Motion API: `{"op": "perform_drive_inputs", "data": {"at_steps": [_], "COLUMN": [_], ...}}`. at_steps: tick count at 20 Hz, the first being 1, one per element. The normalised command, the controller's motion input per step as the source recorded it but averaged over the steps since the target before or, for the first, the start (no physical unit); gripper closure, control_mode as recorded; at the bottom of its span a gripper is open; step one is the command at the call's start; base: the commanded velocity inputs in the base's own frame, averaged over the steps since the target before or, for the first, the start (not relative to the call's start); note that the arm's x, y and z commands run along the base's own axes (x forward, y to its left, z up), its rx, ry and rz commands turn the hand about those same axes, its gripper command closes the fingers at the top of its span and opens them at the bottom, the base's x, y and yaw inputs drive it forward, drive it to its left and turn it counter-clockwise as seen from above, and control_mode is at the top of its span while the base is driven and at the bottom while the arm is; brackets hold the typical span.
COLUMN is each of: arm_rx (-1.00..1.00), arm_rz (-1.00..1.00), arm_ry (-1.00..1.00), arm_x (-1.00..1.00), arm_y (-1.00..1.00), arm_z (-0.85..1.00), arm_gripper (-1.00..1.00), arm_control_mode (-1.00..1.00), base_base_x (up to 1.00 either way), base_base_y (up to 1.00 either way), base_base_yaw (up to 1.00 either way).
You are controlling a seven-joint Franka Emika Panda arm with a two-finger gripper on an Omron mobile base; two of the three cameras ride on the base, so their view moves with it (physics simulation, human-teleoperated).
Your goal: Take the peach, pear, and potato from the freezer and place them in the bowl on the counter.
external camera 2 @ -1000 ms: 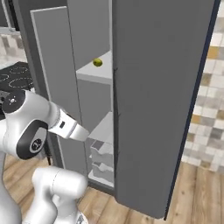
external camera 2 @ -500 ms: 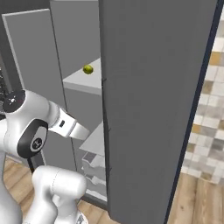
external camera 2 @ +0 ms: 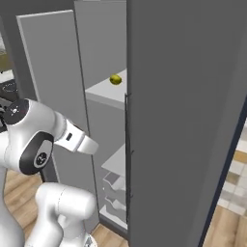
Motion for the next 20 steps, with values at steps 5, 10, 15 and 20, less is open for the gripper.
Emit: {"op": "perform_drive_inputs", "data": {"at_steps": [5,10,15,20], "arm_rx": [0.0,-0.02,-0.11,-0.09], "arm_rz": [0.0,0.17,0.33,0.16], "arm_ry": [0.0,-0.07,-0.23,-0.03], "arm_x": [0.0,0.29,0.03,0.7], "arm_y": [0.0,0.15,0.31,0.33], "arm_z": [0.0,0.54,0.92,0.68], "arm_gripper": [-1.0,-1.0,-1.0,-1.0], "arm_control_mode": [1.0,-1.0,-1.0,-1.0], "base_base_x": [0.82,0.18,0.0,0.0], "base_base_y": [0.04,0.03,0.0,0.0], "base_base_yaw": [0.09,0.02,0.0,0.0]}}
